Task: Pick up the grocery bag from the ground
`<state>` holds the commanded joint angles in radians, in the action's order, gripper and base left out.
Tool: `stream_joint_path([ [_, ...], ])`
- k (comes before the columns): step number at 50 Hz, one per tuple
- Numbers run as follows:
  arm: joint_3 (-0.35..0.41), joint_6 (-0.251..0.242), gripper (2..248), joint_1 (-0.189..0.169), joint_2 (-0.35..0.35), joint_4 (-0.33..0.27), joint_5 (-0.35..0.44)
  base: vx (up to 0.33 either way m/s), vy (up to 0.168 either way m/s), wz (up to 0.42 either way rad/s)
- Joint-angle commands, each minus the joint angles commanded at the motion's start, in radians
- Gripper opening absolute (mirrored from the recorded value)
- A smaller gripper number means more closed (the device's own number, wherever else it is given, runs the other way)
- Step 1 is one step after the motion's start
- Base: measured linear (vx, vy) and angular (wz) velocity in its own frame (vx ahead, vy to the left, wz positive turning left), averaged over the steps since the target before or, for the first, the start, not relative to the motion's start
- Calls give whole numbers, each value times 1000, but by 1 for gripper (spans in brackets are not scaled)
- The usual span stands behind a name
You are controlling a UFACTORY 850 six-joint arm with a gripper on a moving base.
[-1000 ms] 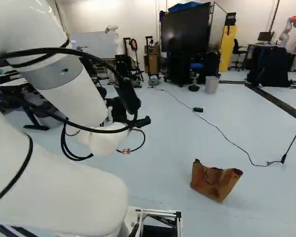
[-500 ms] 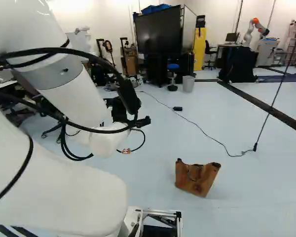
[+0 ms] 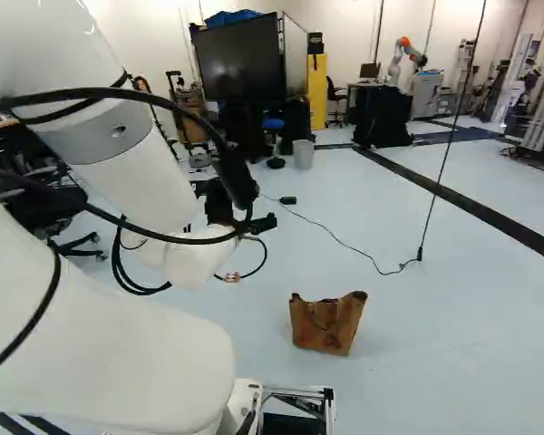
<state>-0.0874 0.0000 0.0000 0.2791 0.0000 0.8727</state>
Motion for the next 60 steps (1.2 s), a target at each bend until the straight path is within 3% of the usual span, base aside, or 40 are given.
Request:
stream_joint_path([
  [20, 0, 0, 247, 0, 0, 0, 0, 137, -147, -368],
  [21, -26, 0, 247, -11, -31, 39, -12, 111, -134, -334],
  [24, -42, 0, 247, -17, -50, 63, -20, 50, -70, -143],
  [60, -238, 0, 247, -81, -258, 308, -191, 2, -1, -4],
])
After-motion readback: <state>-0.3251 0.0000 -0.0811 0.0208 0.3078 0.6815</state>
